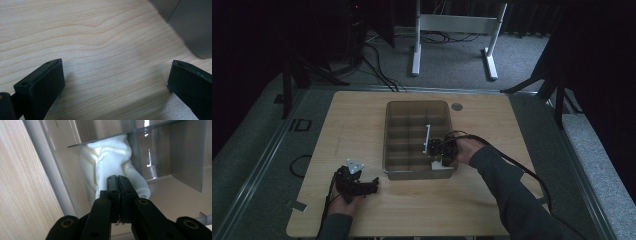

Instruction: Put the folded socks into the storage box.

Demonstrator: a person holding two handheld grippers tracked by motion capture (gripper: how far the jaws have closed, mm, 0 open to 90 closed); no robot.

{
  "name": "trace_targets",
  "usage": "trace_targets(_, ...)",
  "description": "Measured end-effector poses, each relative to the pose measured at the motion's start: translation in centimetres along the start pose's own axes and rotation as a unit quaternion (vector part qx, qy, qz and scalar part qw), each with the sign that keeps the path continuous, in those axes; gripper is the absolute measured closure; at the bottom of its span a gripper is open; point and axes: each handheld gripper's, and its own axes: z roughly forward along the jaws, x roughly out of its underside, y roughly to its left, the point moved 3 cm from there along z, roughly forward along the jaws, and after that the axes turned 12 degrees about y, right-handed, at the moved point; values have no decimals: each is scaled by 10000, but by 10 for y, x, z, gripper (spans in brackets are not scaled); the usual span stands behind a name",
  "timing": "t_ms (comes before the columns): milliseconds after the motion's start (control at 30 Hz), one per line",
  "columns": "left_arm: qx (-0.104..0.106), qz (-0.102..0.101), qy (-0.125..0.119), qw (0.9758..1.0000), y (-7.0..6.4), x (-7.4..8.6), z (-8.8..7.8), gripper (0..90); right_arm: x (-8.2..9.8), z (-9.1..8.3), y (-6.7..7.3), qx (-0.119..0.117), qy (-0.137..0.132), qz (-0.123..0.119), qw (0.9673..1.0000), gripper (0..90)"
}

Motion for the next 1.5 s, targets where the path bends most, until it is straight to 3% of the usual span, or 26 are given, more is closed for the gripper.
trace_targets(767,-1,3,2,10000,0,0,0,10,-8,16,-1,-76,160,39,9998,900)
trace_targets(1500,0,2,1,10000,0,0,0,11,-19,25,3,0,449,-152,9989,900)
